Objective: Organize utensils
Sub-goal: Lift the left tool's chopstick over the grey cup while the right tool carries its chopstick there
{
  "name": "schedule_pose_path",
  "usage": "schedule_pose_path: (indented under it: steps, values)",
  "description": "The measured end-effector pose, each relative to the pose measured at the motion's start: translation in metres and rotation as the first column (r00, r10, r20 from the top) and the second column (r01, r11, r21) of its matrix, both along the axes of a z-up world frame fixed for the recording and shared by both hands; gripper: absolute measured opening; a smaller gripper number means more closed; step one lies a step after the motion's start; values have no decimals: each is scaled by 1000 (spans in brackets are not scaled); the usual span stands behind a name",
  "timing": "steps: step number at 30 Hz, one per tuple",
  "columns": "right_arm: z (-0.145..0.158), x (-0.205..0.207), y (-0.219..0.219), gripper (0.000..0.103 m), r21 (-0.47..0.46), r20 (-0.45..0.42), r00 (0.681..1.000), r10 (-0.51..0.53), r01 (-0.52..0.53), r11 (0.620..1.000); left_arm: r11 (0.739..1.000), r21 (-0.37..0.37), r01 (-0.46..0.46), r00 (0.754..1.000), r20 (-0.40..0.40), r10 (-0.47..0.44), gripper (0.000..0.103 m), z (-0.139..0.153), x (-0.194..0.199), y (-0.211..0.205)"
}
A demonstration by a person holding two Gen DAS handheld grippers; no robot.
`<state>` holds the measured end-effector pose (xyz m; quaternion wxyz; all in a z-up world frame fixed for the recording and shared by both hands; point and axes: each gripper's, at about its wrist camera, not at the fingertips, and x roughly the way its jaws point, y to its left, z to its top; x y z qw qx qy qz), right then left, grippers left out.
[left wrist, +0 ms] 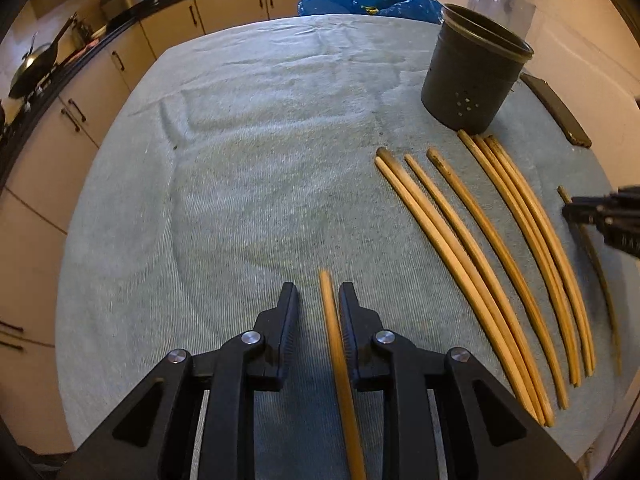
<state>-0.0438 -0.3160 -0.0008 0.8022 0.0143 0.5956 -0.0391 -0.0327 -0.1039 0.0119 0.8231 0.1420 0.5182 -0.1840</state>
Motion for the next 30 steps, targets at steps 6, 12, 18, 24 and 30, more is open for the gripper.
schedule_pose_path:
  steps: [6,12,18,24,30]
  values:
    - [3,0,5,7,27,35,999,12,-13,1000,998,-56,-22,1000,12,23,5,4,-4,10]
    - [34,-38,-2,7,147,242,969,-51,16,989,986,-163,-29,988,144,53,5,57,-34,24]
    - [80,-91,-1,7,176,444,892,-88,9,984,966,-255,34,947,317,51,5,118,-83,30]
    - [123,-132,13,7,159,587,806,-80,-18,987,942,-323,91,911,408,52,5,157,-111,26]
    - [152,-157,16,7,179,685,722,-103,-29,983,909,-391,143,886,459,58,5,185,-131,24]
